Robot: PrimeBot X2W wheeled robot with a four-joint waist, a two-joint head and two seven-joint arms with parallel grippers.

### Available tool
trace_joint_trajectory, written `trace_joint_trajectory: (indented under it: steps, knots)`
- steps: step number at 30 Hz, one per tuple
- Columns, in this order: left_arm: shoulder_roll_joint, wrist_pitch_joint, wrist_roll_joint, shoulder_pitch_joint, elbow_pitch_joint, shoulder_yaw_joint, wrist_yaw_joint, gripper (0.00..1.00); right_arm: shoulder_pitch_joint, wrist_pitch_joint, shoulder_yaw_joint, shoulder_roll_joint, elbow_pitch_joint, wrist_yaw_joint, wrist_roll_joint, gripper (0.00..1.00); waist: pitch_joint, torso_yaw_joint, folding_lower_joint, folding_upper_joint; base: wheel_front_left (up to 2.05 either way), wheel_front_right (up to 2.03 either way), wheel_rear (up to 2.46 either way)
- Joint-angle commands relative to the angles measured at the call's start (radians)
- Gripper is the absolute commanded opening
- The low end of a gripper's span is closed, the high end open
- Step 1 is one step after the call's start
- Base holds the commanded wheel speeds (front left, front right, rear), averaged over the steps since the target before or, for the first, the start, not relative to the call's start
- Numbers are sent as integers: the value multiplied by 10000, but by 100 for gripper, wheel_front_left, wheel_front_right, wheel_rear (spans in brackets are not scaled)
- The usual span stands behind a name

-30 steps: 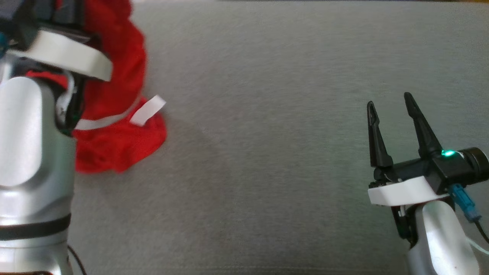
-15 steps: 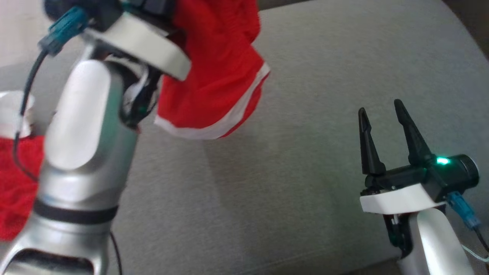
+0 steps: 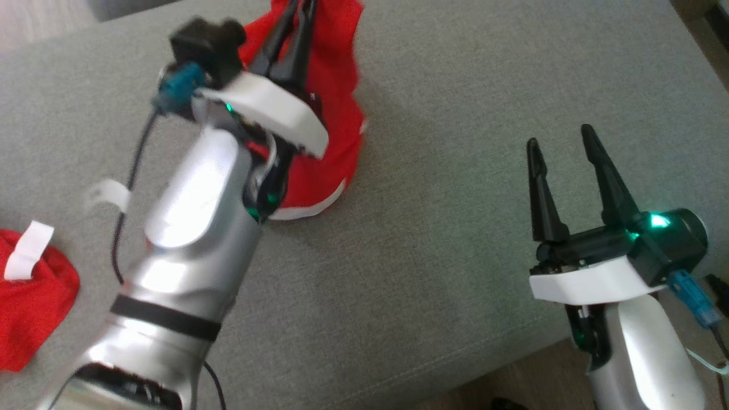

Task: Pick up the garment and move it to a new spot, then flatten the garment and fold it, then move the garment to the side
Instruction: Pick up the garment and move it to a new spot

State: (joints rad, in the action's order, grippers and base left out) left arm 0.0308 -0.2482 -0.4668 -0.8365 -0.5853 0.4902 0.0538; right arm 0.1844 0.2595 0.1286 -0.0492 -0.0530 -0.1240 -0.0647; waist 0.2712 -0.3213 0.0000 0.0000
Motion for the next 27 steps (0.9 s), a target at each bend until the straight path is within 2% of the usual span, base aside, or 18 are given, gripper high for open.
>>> trace_joint_trajectory:
  steps: [1, 7, 8, 9, 10, 18, 27]
  knots:
    - [199, -105, 0, -116, 252, -170, -66, 0, 267, 23, 180, -11, 341, -67, -76, 100, 121, -43, 0, 0, 0, 0, 0]
    - [197, -132, 652, 1434, 653, -664, -344, 0, 22, 23, -149, -11, 248, -67, 94, 100, 58, 516, 0, 0, 0, 0, 0]
    - [199, -132, 812, 1697, 789, -815, -381, 11, -31, 23, -163, -11, 215, -67, 157, 100, -3, 633, 0, 0, 0, 0, 0]
    - [200, -133, 985, 1968, 960, -977, -432, 41, -89, 23, -196, -11, 178, -67, 218, 100, -101, 770, 0, 0, 0, 0, 0]
    - [199, -133, 1118, 2260, 1133, -1157, -486, 100, -148, 23, -219, -11, 142, -67, 270, 100, -196, 895, 0, 0, 0, 0, 0]
    - [197, -134, 1891, 4592, 2801, -2202, -679, 100, -679, 23, -465, -11, -119, -67, 613, 100, -1236, 2039, 0, 0, 0, 0, 0]
    - [196, -135, 2633, 6987, 4790, -3450, -876, 100, -1351, 23, -725, -11, -329, -67, 563, 100, -2255, 3031, 0, 0, 0, 0, 0]
